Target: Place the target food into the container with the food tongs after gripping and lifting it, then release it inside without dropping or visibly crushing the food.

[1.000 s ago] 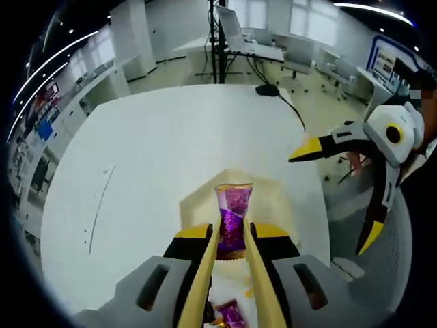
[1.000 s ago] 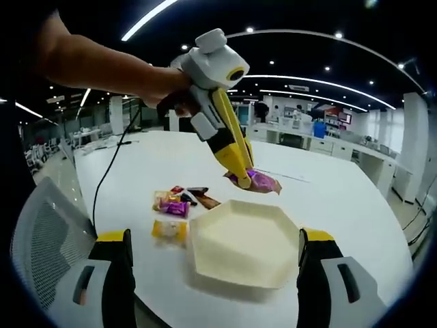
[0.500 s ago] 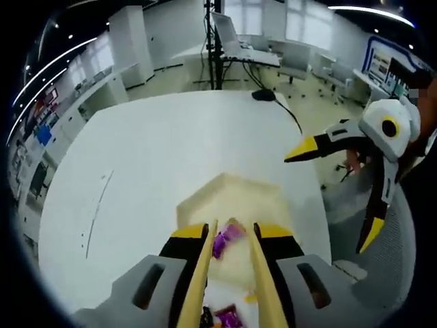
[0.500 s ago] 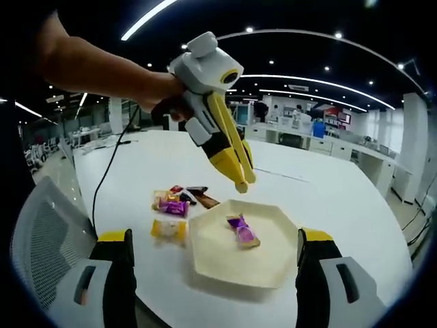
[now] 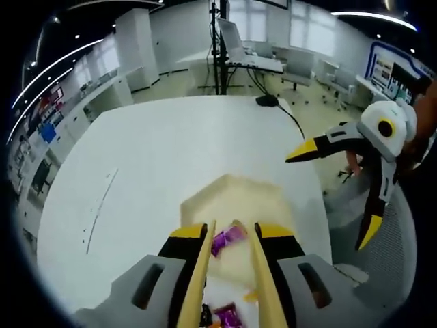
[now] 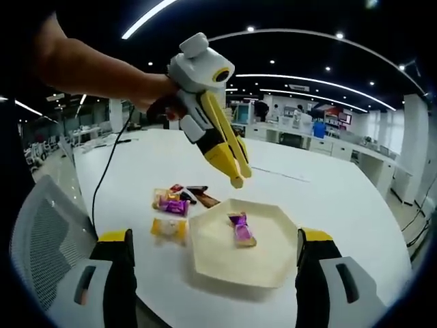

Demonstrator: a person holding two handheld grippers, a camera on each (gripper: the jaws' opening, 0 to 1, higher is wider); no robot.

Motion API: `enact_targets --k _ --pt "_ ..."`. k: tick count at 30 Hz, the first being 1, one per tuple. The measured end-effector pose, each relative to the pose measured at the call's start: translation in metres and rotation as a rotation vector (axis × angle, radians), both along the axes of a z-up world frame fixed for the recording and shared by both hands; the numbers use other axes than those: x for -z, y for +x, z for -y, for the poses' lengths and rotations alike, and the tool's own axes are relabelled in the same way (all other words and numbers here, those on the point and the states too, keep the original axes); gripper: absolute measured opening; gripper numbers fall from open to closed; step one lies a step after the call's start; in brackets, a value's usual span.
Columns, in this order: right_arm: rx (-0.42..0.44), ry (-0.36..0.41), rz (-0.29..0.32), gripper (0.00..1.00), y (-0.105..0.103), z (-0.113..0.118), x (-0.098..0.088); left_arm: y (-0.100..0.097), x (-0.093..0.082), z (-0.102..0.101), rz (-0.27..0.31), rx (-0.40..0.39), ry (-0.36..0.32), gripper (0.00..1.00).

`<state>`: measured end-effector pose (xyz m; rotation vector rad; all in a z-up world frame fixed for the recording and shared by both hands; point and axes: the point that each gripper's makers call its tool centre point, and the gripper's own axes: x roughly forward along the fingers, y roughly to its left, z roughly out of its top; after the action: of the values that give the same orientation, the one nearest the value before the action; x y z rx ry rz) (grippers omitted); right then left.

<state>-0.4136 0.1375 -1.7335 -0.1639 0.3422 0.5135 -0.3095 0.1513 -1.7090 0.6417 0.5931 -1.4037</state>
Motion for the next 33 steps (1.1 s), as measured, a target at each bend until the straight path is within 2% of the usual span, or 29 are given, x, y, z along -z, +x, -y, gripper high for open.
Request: enact_targets --k 4,8,19,26,33 --pt "0.003 -0.001 -0.002 0.97 0.000 0.001 0.000 0.003 -0.001 -0.009 0.017 -0.024 -0.033 0.23" --pt "0.002 -0.001 -0.001 0.97 0.000 0.001 0.000 0.003 0.001 -0.020 0.014 -0.035 -0.036 0.23" --pt "-0.001 -0.007 -0.003 0.98 0.001 0.000 0.001 0.009 0.009 -0.053 -0.017 -0.119 -0.060 0.23" --pt "-0.002 -0.013 -0.006 0.98 0.000 0.000 0.002 0.012 0.017 -0.083 -0.004 -0.159 -0.053 0.23" --pt "-0.001 -0.013 -0.008 0.98 0.001 0.000 0.003 0.009 0.029 -0.112 0.006 -0.174 -0.016 0.23"
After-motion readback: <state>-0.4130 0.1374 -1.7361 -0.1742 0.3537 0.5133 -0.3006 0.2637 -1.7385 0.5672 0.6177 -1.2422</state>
